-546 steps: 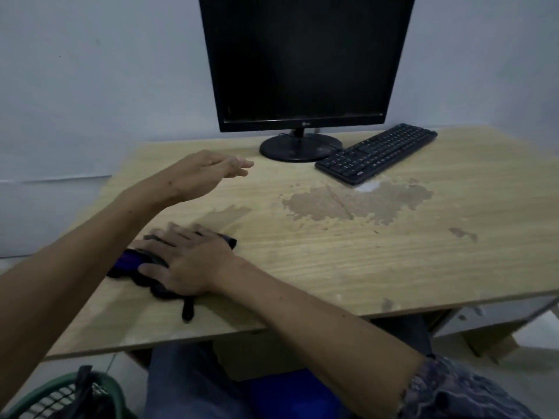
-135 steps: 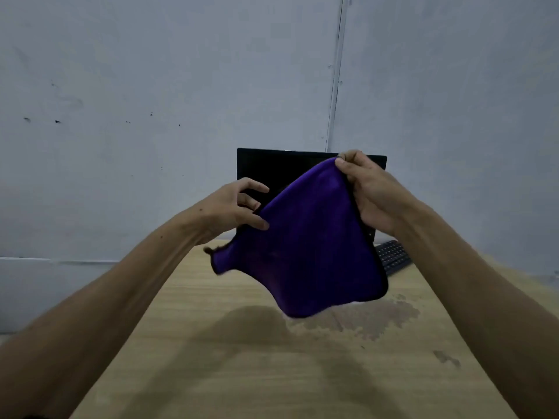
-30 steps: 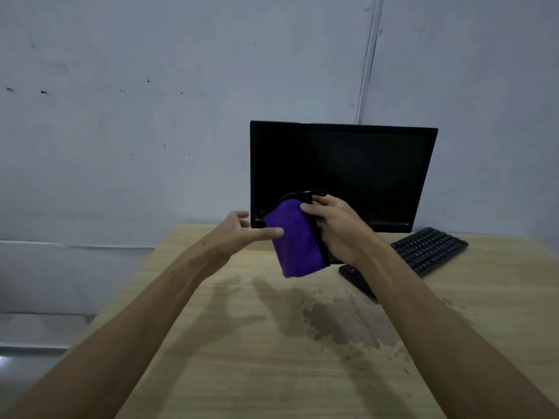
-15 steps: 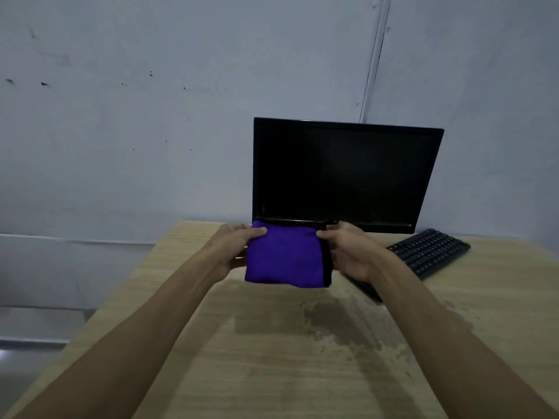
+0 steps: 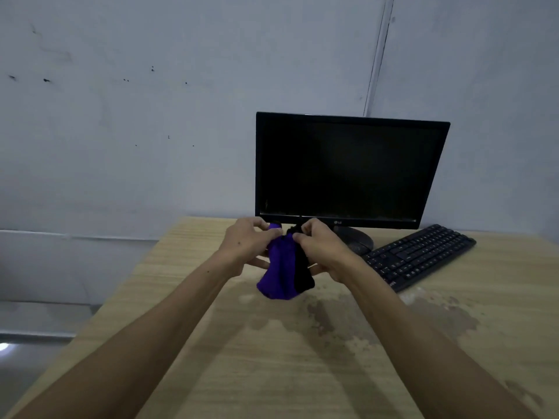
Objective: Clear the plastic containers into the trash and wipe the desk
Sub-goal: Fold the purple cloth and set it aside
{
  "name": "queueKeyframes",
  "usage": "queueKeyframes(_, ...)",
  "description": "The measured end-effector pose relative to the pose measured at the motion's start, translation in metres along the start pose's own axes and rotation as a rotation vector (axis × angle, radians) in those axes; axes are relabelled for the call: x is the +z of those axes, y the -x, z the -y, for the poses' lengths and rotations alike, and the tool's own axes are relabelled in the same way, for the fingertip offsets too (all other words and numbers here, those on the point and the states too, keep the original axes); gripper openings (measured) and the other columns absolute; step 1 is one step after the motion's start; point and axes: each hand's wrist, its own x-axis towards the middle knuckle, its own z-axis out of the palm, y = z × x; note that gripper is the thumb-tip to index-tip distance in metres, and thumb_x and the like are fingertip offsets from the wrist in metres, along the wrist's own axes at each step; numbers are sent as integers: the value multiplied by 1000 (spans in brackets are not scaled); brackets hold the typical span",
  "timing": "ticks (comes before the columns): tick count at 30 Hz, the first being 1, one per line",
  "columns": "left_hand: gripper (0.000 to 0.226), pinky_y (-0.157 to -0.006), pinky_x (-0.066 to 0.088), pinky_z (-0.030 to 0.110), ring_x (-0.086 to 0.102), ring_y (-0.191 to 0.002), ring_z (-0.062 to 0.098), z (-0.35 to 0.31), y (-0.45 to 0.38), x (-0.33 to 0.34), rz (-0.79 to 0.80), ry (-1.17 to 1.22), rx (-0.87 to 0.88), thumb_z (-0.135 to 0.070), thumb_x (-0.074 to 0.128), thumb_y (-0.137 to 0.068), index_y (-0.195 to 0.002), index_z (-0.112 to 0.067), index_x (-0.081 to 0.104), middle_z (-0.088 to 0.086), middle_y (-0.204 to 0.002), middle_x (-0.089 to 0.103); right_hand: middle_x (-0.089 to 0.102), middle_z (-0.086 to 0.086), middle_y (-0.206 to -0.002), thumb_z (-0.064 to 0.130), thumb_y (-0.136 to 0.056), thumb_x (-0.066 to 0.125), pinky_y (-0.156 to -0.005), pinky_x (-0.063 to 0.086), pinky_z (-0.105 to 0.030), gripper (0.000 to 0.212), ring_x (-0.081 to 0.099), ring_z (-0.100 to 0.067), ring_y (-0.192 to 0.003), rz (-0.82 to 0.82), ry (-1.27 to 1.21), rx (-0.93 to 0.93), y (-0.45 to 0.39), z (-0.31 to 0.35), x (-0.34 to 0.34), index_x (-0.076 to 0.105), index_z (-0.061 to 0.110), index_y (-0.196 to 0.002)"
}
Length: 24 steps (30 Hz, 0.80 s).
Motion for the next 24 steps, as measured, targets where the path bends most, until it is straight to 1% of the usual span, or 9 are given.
queueKeyframes(4,34,-60,64,37,73,-75,19,-7,6,9,-55,-28,83,-41,63,-100,-95,-9,73,12,-90,73,67,-9,-112,41,-106,48,-72,64,-40,26,72,-25,-94,-11,-122,-17,-2,7,16,47,21,-124)
queueKeyframes(7,48,-71,65,38,70,-85,21,-14,7,5,40,187,-27,-45,51,-105,-102,-3,74,11,-91,70,66,-5,-116,48,-98,63,-72,63,-40,44,72,-25,-98,-53,-245,-12,-4,0,17,47,22,-129)
queueKeyframes(9,47,-71,64,33,70,-86,21,-9,6,-1,48,307,-30,-41,52,-105,-100,-1,76,14,-94,71,68,-7,-118,38,-93,73,-70,63,-40,51,72,-26,-98,-70,-353,14,-7,-8,15,49,18,-133)
queueKeyframes(11,40,-70,60,30,69,-86,17,5,2,-6,-94,130,75,-44,62,-99,-103,-6,74,11,-101,73,69,-12,-116,21,-96,71,-66,62,-38,44,72,-26,-92,-60,-556,59,-10,-13,17,51,12,-134)
queueKeyframes(13,55,-74,54,30,69,-93,16,21,4,-9,-138,-97,51,-60,73,-83,-110,-13,66,5,-105,72,66,-16,-112,7,-96,65,-61,60,-36,42,71,-26,-79,-55,-785,81,-10,-17,22,50,2,-135)
queueKeyframes(15,63,-83,54,36,73,-98,22,31,9,-14,46,-1,-144,-63,80,-75,-111,-13,68,5,-104,76,61,-21,-109,-1,-92,63,-63,60,-39,48,70,-28,-75,-49,-965,96,-12,-21,29,46,-6,-137)
queueKeyframes(17,54,-90,59,46,76,-95,27,39,14,-22,210,278,-294,-45,86,-77,-113,-7,71,11,-103,78,59,-20,-106,-4,-91,61,-66,61,-44,43,69,-29,-79,-22,-1055,108,-12,-24,36,49,-4,-132)
queueKeyframes(20,48,-77,64,42,76,-84,28,53,12,-37,188,391,-312,-20,88,-76,-114,3,70,18,-102,75,61,-16,-106,-5,-90,59,-71,63,-47,25,67,-31,-92,28,-961,113,-13,-29,45,54,6,-112)
queueKeyframes(24,39,-57,60,28,74,-71,22,69,-6,-69,23,310,-341,-12,90,-73,-103,6,72,14,-92,75,63,-16,-118,-5,-84,69,-79,64,-46,35,66,-25,-105,17,-690,126,-29,-33,63,52,7,-112)
